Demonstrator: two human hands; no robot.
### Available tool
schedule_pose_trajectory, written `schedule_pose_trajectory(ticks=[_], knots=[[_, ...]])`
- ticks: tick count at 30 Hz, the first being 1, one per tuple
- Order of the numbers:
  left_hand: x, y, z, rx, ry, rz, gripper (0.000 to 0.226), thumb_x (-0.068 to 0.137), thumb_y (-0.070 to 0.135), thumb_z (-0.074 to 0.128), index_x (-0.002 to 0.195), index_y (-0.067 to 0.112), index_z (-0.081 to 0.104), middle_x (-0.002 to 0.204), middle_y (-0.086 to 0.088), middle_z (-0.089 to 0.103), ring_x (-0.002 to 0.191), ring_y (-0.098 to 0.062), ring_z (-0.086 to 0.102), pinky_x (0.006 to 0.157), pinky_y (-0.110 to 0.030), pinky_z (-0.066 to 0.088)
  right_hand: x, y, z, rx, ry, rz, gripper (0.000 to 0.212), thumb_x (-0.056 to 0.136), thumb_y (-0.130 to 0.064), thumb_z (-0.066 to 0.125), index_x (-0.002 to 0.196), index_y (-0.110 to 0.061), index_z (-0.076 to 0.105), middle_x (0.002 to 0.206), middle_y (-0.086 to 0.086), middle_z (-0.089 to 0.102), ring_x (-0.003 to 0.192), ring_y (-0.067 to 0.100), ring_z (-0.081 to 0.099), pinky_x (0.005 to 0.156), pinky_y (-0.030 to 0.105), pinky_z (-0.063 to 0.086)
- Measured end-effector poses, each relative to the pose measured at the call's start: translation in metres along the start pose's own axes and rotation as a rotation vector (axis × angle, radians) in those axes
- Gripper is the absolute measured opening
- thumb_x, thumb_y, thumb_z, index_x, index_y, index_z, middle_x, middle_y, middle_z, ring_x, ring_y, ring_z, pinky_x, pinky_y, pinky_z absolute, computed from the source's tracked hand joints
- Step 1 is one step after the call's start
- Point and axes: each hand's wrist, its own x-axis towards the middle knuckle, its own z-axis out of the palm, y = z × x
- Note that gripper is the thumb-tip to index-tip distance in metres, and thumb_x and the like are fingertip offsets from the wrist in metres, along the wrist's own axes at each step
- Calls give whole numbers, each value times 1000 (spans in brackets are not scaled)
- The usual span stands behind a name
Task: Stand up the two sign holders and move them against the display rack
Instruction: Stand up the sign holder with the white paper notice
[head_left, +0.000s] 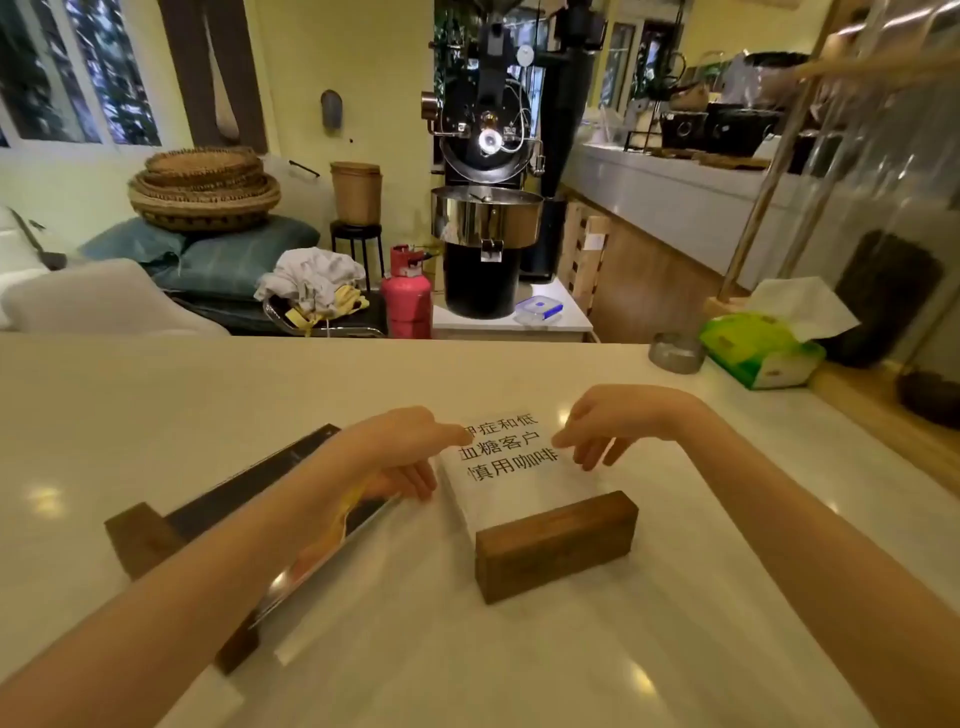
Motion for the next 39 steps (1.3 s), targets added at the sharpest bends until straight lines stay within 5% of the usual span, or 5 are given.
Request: schedule_pose_trajectory(ticks=[11,19,25,34,39], knots=[[-12,-11,24,-177,2,84,16,81,20,60,66,23,55,68,-8,64,57,-20,64,54,-25,57,1,26,18,363,-15,52,51,72,-13,73,119,-6,56,92,1,63,76,13,62,55,17,54],[-21,-13,35,-450,-37,98,24,77,-6,60,92,13,57,77,4,61,70,-17,62,50,-26,57,-1,31,25,506,59,37,46,72,-8,73,116,-3,58,93,-1,63,76,13,62,49,14,51],[-18,-6,31,-496,55,118,72,75,-7,63,136,2,25,89,-6,62,71,-19,62,46,-27,57,-4,30,23,551,138,-9,25,71,-8,73,91,-12,59,91,-1,64,80,16,64,60,22,56],[-10,9,18,-346,324,334,68,72,-3,67,132,10,37,101,-12,54,95,-33,61,72,-51,58,-13,22,18,616,420,-243,39,71,-5,73,105,-10,55,83,0,65,72,11,65,49,17,54],[-7,14,16,-237,460,496,57,75,4,66,125,14,40,95,-5,56,86,-26,63,71,-44,58,-12,22,21,599,599,-353,41,71,-7,73,105,-10,52,89,4,66,80,18,66,59,25,58]])
